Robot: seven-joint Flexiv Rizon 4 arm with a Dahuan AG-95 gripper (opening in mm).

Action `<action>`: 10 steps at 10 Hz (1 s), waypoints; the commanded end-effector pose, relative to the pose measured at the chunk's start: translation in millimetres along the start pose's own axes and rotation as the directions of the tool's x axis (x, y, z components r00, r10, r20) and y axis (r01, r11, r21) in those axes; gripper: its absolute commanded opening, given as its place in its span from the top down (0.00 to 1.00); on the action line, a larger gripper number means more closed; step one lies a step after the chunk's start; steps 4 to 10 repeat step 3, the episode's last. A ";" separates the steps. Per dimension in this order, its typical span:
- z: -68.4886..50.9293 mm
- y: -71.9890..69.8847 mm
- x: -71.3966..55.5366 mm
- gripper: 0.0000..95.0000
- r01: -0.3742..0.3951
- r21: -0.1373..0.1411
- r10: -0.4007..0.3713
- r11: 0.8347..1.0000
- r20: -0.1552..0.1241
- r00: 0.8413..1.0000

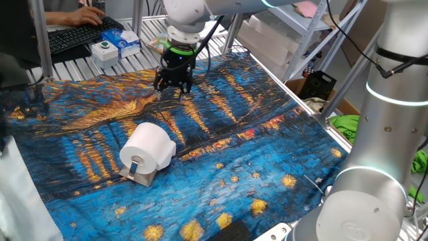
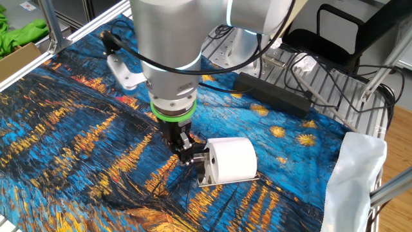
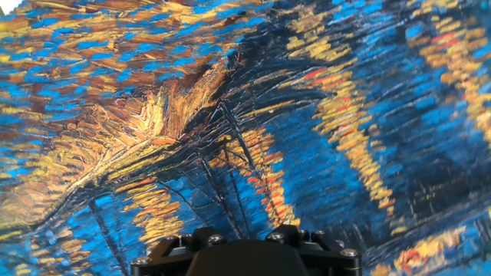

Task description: Put the toilet paper on its holder

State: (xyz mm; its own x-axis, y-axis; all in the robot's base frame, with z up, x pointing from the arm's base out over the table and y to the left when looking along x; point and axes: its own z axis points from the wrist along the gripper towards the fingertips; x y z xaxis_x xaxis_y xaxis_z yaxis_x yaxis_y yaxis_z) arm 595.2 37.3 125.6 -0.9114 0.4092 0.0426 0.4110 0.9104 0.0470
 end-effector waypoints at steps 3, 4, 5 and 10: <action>0.2 -0.6 -1.9 0.40 0.027 0.004 -0.027 1.000 -0.003 1.000; 0.2 -0.6 -1.9 0.40 0.027 0.004 -0.027 1.000 -0.003 1.000; 0.2 -0.6 -1.9 0.40 0.027 0.004 -0.027 1.000 -0.003 1.000; 0.2 -0.6 -1.9 0.40 0.027 0.004 -0.027 1.000 -0.003 1.000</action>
